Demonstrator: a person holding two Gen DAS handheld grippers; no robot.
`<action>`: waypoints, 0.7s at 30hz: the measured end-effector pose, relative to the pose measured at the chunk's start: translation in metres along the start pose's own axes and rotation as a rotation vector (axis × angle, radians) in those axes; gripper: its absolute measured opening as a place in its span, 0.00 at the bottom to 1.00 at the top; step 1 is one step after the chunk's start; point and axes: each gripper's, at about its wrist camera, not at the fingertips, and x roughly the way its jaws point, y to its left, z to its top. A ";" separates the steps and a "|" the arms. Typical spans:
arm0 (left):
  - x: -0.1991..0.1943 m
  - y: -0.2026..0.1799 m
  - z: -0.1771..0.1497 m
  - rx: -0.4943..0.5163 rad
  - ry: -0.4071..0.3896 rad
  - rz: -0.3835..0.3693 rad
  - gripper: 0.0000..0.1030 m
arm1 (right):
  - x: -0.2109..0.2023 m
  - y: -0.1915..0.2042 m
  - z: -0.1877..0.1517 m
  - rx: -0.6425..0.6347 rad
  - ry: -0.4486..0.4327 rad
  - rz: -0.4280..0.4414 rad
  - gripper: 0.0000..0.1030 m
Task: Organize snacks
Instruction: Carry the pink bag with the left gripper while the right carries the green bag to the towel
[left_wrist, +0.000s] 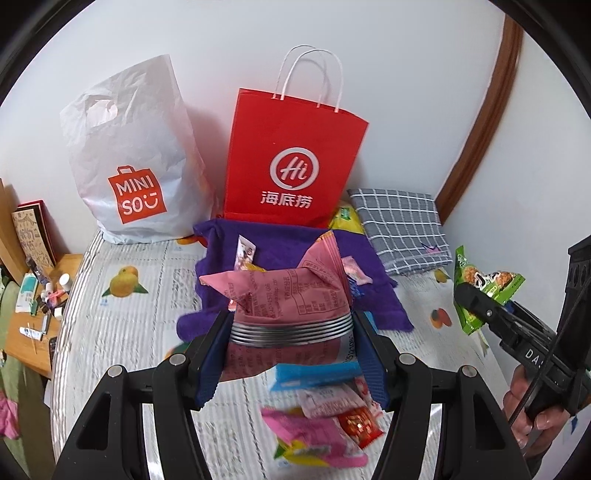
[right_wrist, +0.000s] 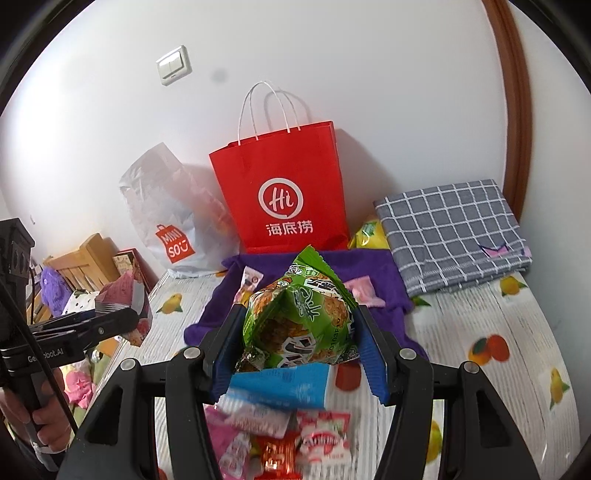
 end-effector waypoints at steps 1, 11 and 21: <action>0.004 0.002 0.004 -0.005 0.001 0.003 0.60 | 0.006 0.000 0.004 0.000 0.000 0.002 0.56; 0.043 0.013 0.036 -0.024 0.021 0.020 0.60 | 0.064 0.000 0.035 -0.031 0.026 0.018 0.56; 0.078 0.025 0.060 -0.033 0.036 0.039 0.60 | 0.118 0.004 0.073 -0.035 0.045 0.066 0.56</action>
